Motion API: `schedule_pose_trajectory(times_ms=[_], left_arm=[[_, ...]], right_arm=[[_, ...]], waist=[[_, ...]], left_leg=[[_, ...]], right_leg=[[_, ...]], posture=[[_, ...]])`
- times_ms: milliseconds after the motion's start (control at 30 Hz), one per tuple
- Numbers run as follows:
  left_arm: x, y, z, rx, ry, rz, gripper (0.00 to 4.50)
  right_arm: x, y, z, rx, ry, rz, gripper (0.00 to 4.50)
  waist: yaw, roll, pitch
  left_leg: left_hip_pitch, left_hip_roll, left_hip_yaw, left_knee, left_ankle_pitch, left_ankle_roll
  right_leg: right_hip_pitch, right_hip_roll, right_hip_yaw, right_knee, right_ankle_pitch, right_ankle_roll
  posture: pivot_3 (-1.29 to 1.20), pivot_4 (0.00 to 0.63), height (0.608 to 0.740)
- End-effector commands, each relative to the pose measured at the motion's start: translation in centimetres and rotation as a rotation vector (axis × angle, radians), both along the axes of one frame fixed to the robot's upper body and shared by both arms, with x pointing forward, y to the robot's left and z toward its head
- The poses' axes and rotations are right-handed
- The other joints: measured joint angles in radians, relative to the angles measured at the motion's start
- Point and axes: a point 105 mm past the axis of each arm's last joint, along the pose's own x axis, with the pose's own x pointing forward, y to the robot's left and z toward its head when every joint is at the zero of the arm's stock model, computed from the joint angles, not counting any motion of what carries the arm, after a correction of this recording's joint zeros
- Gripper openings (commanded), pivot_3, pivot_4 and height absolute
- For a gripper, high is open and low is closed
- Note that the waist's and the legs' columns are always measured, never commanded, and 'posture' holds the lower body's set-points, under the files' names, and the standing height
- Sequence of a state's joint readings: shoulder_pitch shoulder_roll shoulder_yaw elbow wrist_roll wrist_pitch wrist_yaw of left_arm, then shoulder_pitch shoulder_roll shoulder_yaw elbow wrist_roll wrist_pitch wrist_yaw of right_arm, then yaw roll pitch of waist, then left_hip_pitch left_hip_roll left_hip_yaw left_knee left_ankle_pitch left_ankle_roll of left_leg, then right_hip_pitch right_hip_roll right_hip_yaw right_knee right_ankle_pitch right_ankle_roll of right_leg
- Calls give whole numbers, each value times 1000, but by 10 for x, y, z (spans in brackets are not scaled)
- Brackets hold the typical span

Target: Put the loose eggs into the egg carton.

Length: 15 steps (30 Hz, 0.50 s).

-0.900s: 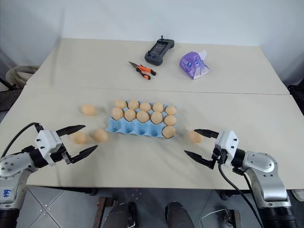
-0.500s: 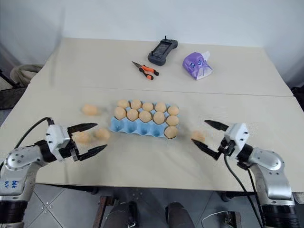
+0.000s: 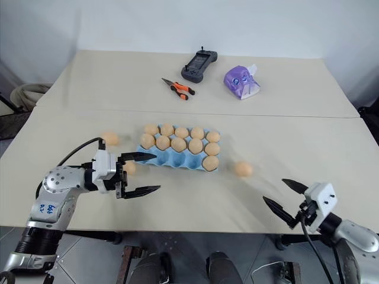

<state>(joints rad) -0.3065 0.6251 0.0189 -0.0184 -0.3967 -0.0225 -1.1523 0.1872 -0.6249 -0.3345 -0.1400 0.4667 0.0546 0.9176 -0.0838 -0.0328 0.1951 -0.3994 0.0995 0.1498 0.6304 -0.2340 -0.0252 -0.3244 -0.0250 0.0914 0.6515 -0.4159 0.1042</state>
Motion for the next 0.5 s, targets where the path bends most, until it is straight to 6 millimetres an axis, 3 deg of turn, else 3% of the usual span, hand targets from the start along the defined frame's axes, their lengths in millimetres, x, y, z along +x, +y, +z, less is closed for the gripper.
schedule_pose_trajectory(times_ms=[33,267,433,500], left_arm=[[-2,0,2,-12,5,-25,4500],[-12,-4,-7,-13,27,-29,4500],[-13,-2,-8,-17,24,0,4500],[-13,-1,-7,-23,21,13,4500]], right_arm=[[15,14,10,-17,-21,24,4453],[45,41,12,-8,5,104,4453],[63,48,6,16,35,73,4453],[64,50,4,3,34,83,4090]], waist=[[-3,0,0],[4,0,0],[7,0,0],[10,0,0]], left_leg=[[1,0,0,0,0,0],[-1,1,-1,0,0,1],[-3,1,-1,1,0,1],[-3,1,-1,1,0,1]], right_leg=[[0,0,1,1,0,0],[-1,-1,0,0,-1,0],[-2,-1,0,-1,-1,0],[-2,-1,0,0,-1,0]], posture=[[0,150,740],[0,150,740],[0,150,740],[0,150,740]])
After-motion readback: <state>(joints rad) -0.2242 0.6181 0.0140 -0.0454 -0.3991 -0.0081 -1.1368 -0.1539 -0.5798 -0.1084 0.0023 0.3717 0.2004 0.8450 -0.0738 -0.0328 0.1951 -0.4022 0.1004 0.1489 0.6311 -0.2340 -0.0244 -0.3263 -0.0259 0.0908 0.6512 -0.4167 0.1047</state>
